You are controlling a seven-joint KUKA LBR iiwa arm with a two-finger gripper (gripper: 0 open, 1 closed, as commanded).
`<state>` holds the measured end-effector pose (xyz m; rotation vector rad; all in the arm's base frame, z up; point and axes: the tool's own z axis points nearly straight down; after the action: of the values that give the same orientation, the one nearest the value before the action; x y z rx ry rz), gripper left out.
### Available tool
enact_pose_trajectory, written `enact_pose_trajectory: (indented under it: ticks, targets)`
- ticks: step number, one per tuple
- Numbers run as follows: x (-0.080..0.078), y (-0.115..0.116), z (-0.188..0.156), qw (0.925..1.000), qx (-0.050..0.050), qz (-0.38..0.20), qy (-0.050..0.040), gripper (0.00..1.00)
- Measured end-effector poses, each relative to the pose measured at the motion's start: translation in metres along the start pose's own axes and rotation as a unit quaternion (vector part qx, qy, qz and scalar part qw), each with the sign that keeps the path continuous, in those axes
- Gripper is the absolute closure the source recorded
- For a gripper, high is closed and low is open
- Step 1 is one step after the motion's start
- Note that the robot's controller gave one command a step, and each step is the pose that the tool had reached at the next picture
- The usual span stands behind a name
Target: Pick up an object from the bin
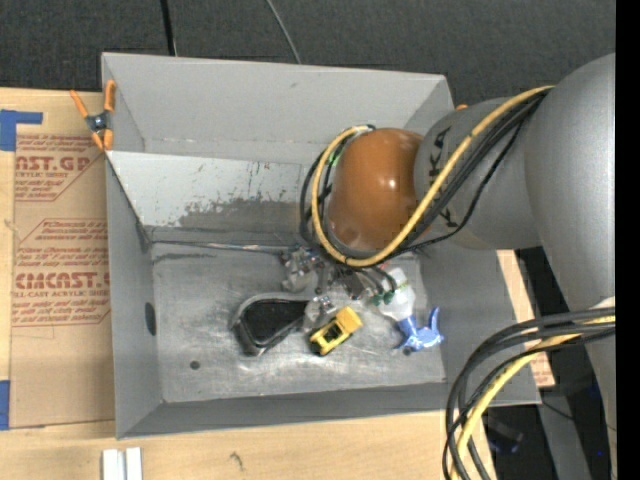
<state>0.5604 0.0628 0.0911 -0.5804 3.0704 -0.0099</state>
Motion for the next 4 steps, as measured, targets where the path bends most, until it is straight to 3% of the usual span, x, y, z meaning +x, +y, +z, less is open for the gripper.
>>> enact_pose_trajectory:
  ticks: [2, 3, 4]
  targets:
    - [0.003, 0.001, -0.002, 1.0000, 0.000, 0.000, -0.0028, 1.00]
    - [0.021, 0.005, -0.028, 0.9999, -0.006, 0.002, 0.0101, 1.00]
    - [0.000, -0.004, -0.052, 1.0000, -0.004, 0.003, 0.0048, 0.00]
